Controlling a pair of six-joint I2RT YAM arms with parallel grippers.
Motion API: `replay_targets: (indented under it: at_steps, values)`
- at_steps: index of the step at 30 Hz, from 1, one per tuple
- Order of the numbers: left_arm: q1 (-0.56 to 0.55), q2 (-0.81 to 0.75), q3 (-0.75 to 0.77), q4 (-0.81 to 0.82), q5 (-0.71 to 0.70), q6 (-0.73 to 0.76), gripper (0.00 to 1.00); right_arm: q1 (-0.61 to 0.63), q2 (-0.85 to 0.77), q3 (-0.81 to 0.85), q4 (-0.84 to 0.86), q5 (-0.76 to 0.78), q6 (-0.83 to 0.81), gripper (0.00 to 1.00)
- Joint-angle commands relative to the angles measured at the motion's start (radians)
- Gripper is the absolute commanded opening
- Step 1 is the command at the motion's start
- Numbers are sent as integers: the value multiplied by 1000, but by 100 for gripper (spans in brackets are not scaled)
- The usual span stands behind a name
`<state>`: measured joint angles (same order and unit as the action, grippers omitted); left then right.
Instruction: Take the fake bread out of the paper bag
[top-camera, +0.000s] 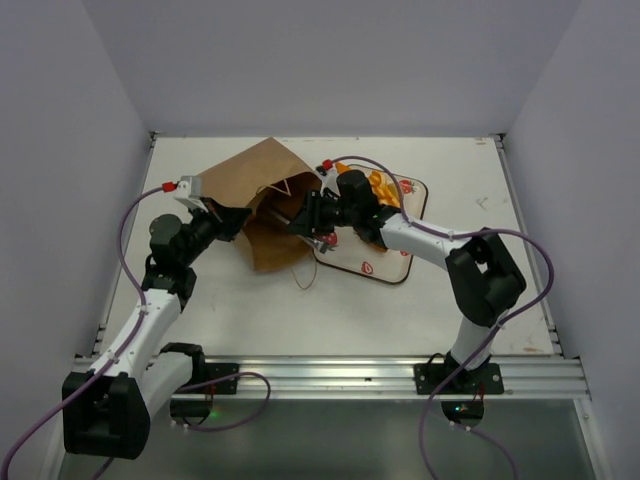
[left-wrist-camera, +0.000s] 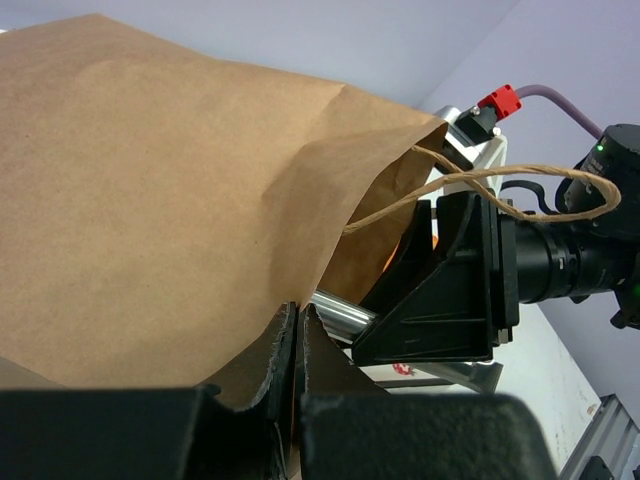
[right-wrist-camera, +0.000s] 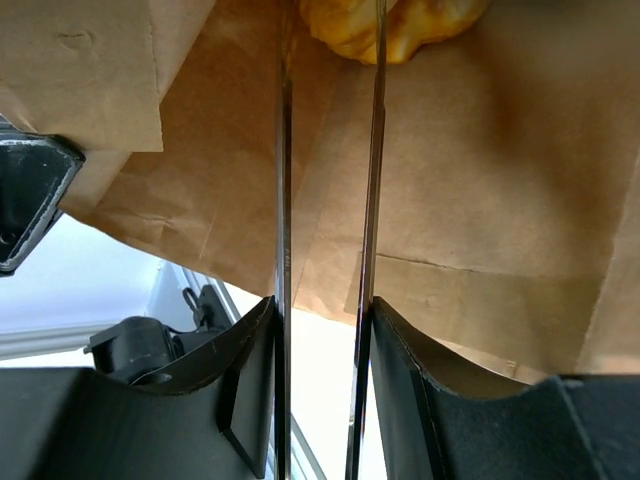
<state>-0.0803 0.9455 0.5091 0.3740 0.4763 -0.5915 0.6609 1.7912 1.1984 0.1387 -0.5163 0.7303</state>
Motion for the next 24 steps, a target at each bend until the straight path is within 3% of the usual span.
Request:
replay_targets:
  at_steps: [1,13,24]
  values:
    - [2,-21,0,88,54,-40,2,2,16,41,52,-19,17,43]
    - [2,-27,-7,106,76,-71,2,0,70,73,35,-25,31,41]
    - [2,-22,-23,108,73,-65,2,-4,70,84,39,-53,20,14]
